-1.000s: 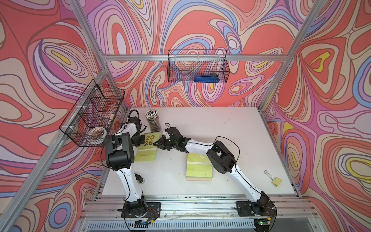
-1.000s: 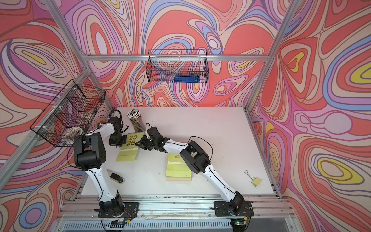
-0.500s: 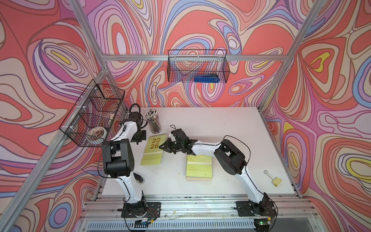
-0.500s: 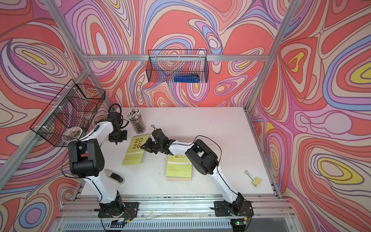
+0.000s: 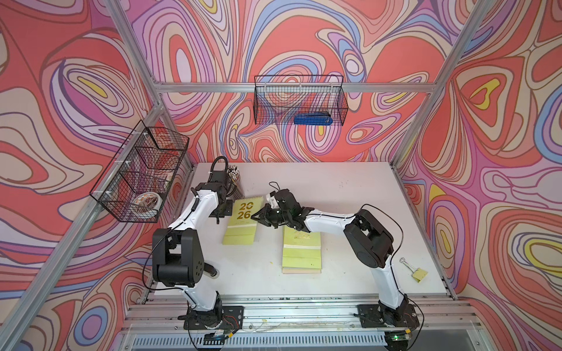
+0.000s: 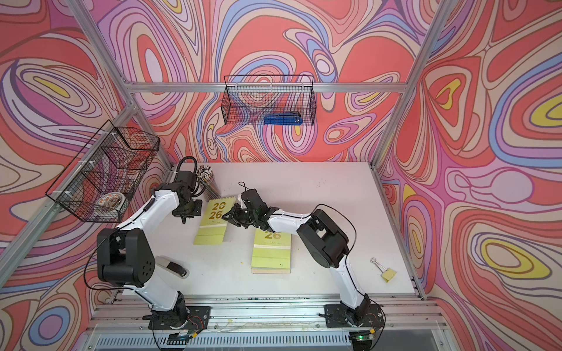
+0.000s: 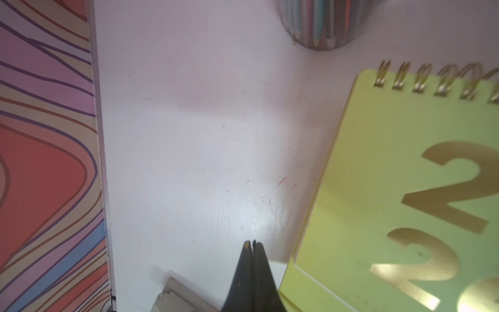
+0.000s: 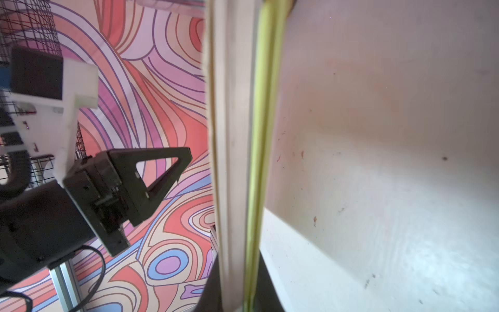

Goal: Stack the calendars
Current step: Place the calendar at the calendar.

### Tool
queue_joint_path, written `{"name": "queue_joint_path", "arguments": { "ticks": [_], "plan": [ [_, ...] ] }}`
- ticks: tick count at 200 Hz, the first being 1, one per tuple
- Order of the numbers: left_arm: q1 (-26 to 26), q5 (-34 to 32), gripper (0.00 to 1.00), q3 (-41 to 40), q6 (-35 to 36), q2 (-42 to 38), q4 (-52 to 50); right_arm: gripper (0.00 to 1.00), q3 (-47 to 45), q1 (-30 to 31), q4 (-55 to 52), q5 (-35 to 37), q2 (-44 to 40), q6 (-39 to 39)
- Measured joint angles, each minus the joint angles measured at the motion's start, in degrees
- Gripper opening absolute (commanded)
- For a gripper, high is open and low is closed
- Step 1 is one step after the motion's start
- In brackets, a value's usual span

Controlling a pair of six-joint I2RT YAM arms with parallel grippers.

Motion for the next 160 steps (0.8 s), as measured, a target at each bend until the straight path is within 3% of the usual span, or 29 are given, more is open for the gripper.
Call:
{"name": "queue_joint_path", "arguments": {
  "ticks": [66,160],
  "plan": [
    [-5.3,-1.9,0.0,-1.5,-4.0,-8.7,-2.1,0.0,-6.4,-2.6,-3.3,-2.3,-11.0,-5.8],
    [-22.0,0.3,0.0,-8.7,-14.4,-20.9,-1.6,0.0,-18.0,-11.5,-12.8,-9.2,-27.6,-16.5]
  ]
}}
